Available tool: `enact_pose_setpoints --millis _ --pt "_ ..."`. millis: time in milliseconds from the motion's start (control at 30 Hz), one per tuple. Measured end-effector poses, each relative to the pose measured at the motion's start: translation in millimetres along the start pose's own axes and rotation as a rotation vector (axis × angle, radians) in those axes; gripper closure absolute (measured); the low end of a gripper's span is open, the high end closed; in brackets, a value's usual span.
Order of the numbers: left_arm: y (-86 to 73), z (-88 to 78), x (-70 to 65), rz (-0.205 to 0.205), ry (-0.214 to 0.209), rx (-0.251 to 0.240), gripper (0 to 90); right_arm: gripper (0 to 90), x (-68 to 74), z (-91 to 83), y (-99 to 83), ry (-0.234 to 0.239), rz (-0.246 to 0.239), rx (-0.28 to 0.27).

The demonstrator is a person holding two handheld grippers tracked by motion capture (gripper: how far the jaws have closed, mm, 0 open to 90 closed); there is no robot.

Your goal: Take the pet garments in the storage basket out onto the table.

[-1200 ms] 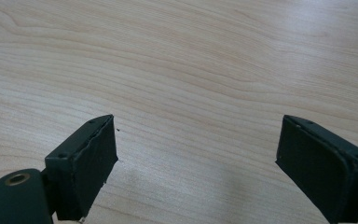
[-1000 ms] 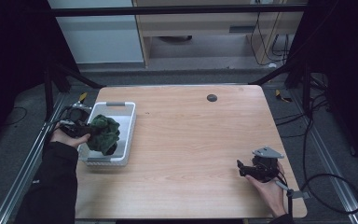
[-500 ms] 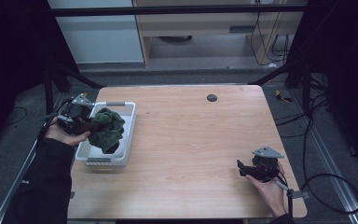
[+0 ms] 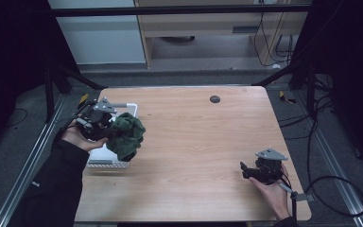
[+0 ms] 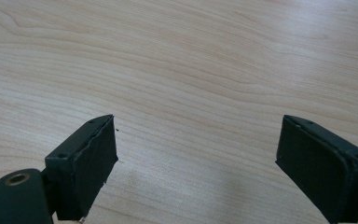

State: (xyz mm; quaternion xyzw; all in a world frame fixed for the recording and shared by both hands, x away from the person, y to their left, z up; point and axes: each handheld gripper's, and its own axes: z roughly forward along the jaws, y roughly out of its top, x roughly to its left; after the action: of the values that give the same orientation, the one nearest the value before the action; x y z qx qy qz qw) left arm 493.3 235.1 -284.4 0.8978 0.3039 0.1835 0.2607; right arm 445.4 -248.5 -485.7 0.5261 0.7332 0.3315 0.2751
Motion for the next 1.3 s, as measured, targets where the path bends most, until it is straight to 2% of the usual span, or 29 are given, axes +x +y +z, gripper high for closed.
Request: enact_pose_setpoints --millis 167,700,1167,1300 --pt "11.0 8.1 -8.8 0.041 -0.021 0.010 72.0 12.1 -0.4 -0.2 -0.2 -0.001 -0.011 -0.004" --pt "35.7 33.6 -36.6 0.136 -0.095 0.023 71.9 12.1 -0.5 0.7 0.1 0.003 -0.012 -0.002" --pt "62.2 56.5 -59.2 0.197 -0.159 0.016 71.9 12.1 -0.4 0.5 0.3 0.005 -0.010 -0.004" --pt "65.8 62.9 -65.4 0.216 -0.169 0.029 71.9 12.1 -0.7 0.5 0.3 0.006 -0.013 -0.006"
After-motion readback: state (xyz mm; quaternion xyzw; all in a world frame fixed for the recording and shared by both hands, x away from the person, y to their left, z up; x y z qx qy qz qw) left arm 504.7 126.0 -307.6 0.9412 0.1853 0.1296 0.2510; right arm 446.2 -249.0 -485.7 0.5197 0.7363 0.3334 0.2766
